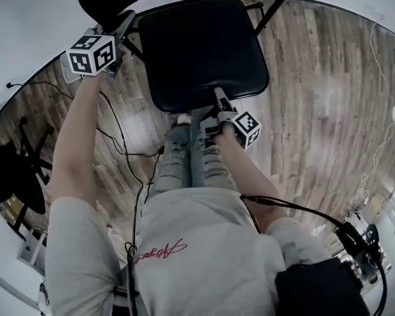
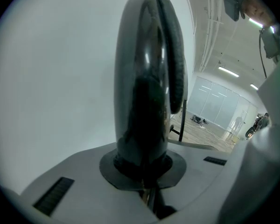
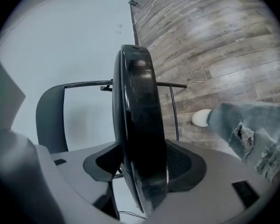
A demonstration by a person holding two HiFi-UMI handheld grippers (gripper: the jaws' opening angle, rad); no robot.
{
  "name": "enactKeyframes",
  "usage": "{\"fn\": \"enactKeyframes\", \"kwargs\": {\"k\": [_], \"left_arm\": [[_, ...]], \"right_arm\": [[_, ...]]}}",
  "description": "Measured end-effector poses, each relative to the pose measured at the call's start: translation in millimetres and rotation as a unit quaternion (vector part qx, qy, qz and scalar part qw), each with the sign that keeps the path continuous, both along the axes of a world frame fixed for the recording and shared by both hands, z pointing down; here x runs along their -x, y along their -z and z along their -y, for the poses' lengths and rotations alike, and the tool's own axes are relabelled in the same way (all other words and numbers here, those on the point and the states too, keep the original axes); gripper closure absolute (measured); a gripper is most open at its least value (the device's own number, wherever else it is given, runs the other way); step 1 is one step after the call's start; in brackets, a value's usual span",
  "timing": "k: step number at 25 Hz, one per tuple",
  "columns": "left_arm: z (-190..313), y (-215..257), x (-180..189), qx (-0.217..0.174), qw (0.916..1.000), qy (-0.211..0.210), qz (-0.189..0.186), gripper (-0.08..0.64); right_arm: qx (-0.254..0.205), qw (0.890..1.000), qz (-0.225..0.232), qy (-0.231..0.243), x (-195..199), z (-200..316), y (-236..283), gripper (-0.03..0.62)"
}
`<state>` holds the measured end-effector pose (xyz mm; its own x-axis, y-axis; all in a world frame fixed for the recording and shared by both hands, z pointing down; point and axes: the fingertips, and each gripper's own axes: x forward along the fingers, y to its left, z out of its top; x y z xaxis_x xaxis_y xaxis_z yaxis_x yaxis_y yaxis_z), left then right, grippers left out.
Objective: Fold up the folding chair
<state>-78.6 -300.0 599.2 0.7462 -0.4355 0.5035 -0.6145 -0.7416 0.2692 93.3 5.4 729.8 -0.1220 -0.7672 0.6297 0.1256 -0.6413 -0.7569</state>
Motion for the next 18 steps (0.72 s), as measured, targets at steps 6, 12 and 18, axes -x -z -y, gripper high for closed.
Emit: {"fn": "enactKeyframes", "kwargs": {"k": [6,12,18], "left_arm": [[26.6,11.7,-1.3,-0.010,0.9999,0.001,0.001,0.537],[48.2,21.8,0.3,-0.009,0.9999,-0.009,0.000,0.537],[87.5,36.0,-6.8,-0.015,0.9998,-0.011,-0.001,0.537]], "right_arm": [[0.070,0.997,0.015,-0.016,-0.7,41.8,38.1,0.336],[0.127,0.991,0.030,-0.014,2.0,78.7,73.7,0.336],[0.139,0.987,0.068,-0.033,-1.8,147.3,116.5,0.336]]}}
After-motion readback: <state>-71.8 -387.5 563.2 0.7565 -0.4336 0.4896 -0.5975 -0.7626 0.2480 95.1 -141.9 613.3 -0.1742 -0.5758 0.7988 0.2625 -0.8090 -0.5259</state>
